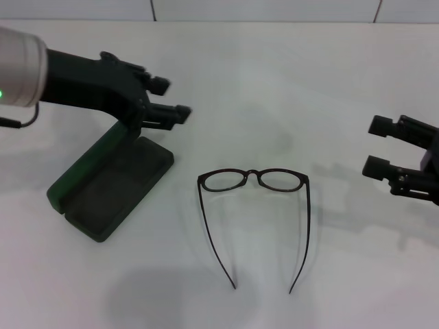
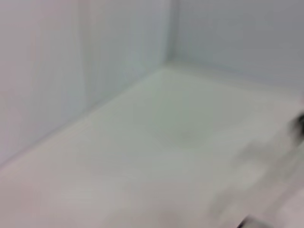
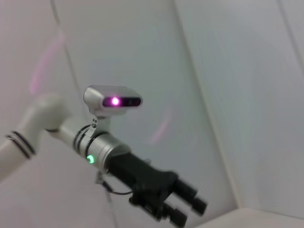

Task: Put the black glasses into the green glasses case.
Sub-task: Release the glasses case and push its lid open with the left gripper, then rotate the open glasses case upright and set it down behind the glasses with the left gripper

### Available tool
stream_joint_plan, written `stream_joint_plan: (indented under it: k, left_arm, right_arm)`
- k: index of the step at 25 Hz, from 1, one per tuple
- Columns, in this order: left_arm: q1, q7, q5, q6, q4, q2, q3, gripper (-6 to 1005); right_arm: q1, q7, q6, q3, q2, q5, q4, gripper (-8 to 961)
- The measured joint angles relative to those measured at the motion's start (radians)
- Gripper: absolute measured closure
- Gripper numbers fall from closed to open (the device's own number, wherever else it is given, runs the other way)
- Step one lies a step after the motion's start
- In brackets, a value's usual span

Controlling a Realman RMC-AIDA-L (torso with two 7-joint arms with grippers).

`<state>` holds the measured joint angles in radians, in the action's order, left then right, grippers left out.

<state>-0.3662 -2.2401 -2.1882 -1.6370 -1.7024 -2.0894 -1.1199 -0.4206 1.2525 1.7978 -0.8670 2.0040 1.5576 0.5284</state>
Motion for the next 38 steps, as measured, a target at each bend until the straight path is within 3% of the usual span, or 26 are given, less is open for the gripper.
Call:
stream_joint_plan:
  k: [3, 10, 19, 32, 37, 38]
  left_arm:
    - [-0.014, -0.155, -0.298, 0.030, -0.073, -0.001, -0.132, 440]
    - [-0.040, -0.322, -0.603, 0.070, -0.048, -0.001, -0.300, 465]
    - [-0.056, -0.373, -0.640, 0.072, 0.062, -0.001, -0.324, 497]
    - [-0.076, -0.423, -0.638, 0.055, 0.092, 0.000, -0.299, 542]
    - [-0.091, -0.424, -0.639, 0.030, 0.107, 0.000, -0.298, 769]
    - [-0.093, -0.424, -0.638, 0.026, 0.108, 0.000, -0.297, 774]
  right_arm:
    - [0.012, -0.002, -0.027, 0.008, 0.006, -0.004, -0.003, 113]
    - [0.012, -0.003, -0.058, 0.009, 0.007, -0.003, -0.014, 112]
    - [0.006, -0.017, -0.085, 0.010, 0.005, 0.001, -0.026, 112]
    - [0.007, -0.018, -0.092, 0.010, 0.007, -0.004, -0.034, 112]
    - [0.010, -0.018, -0.092, 0.010, 0.007, -0.004, -0.036, 113]
    - [0.011, -0.018, -0.091, 0.010, 0.007, -0.004, -0.036, 113]
